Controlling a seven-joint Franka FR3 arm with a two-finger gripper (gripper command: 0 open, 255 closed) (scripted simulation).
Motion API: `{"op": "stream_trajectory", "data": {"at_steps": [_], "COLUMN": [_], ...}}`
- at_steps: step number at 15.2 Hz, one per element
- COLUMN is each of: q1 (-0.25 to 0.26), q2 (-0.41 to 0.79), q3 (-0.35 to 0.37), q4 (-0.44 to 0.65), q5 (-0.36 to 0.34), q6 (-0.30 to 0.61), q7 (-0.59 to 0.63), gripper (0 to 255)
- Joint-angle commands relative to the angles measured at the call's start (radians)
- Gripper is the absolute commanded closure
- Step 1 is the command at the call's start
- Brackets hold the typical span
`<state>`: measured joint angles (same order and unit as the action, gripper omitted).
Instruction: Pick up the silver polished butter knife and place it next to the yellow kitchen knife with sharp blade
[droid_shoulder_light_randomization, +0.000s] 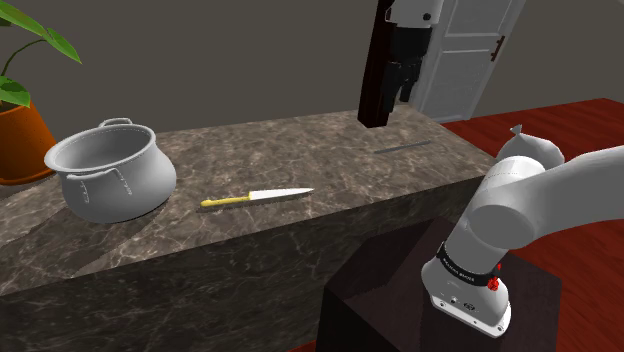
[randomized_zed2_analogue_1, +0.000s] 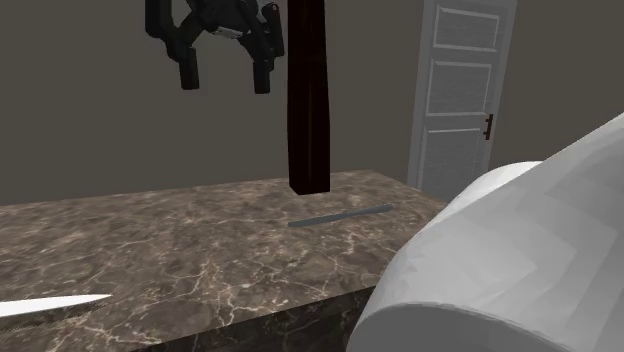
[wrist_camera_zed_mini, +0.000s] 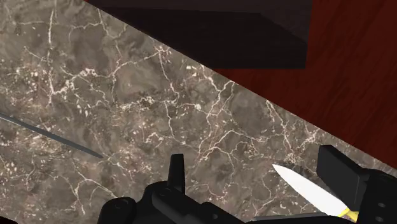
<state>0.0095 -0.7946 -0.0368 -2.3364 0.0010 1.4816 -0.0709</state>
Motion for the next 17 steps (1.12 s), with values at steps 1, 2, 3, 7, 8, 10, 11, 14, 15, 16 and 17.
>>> {"op": "stream_trajectory", "data": {"at_steps": [1, 2, 3, 7, 8, 10, 11, 14, 15, 16, 17], "q1": [0.000, 0.003, 0.005, 0.012, 0.013, 0.014, 0.014, 0.018, 0.020, 0.023, 0.027], "q2": [0.000, -0.018, -0.034, -0.081, -0.088, -0.096, -0.096, -0.083, -0.073, -0.061, -0.047], "q3": [0.000, -0.023, -0.046, -0.147, -0.174, -0.231, -0.260, -0.351, -0.382, -0.414, -0.447], "q4": [0.000, -0.027, -0.053, -0.139, -0.157, -0.186, -0.199, -0.225, -0.230, -0.233, -0.234], "q5": [0.000, -0.020, -0.042, -0.136, -0.161, -0.213, -0.239, -0.317, -0.342, -0.366, -0.390], "q6": [0.000, 0.009, 0.019, 0.065, 0.079, 0.109, 0.125, 0.181, 0.202, 0.224, 0.247], "q7": [0.000, -0.047, -0.094, -0.283, -0.330, -0.424, -0.472, -0.613, -0.659, -0.706, -0.752], "gripper": [0, 0, 0, 0, 0, 0, 0, 0, 0, 0, 0]}}
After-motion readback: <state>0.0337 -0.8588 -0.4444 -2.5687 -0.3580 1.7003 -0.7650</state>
